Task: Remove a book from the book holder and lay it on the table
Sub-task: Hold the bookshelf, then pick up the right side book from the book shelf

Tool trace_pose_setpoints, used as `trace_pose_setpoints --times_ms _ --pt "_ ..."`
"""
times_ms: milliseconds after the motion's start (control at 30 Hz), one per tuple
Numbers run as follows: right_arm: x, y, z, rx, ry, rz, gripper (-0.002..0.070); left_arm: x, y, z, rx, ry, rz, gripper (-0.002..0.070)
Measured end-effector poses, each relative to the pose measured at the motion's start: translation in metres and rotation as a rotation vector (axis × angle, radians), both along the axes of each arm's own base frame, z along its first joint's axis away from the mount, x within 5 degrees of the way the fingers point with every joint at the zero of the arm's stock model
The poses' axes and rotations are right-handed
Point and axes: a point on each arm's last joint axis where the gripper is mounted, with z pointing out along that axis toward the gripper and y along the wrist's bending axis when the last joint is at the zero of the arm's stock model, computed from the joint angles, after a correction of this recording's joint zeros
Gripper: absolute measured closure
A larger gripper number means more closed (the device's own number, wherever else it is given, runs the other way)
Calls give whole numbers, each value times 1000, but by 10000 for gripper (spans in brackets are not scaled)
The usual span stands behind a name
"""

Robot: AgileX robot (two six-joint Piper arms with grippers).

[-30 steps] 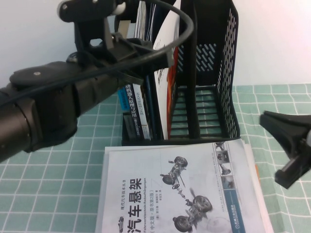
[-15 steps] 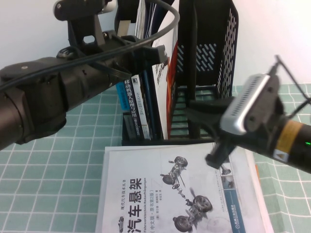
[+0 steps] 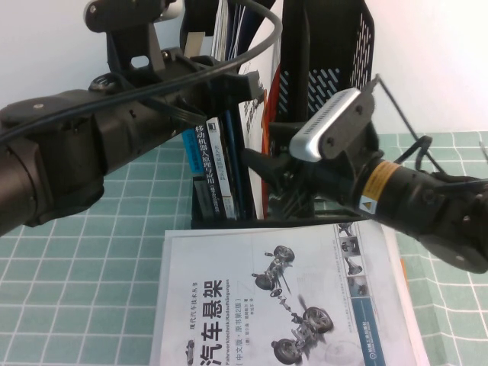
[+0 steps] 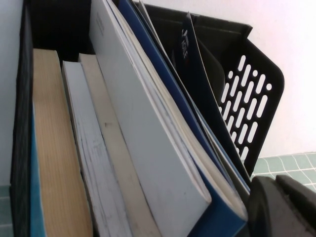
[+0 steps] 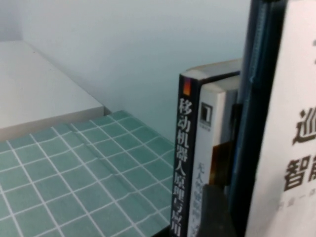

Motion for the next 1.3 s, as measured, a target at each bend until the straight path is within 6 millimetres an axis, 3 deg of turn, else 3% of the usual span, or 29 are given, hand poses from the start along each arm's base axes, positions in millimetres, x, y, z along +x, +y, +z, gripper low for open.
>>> trace_pose_setpoints --times_ms 133,400,700,1033,1167,1300 --pt "2 8 -8 0 15 -6 252 0 0 0 5 -3 -1 678" --pt "12 5 -16 38 17 -105 251 0 0 0 5 -3 -1 678" --pt "5 20 -18 34 -19 -101 251 0 0 0 5 -3 -1 678" --pt "18 22 -25 38 1 -176 251 0 -1 0 4 -4 -13 678" --pt "19 20 -28 -4 8 -195 276 0 -1 0 4 -4 -12 678" --pt "20 20 -28 -17 6 -202 349 0 -1 0 4 -4 -12 678"
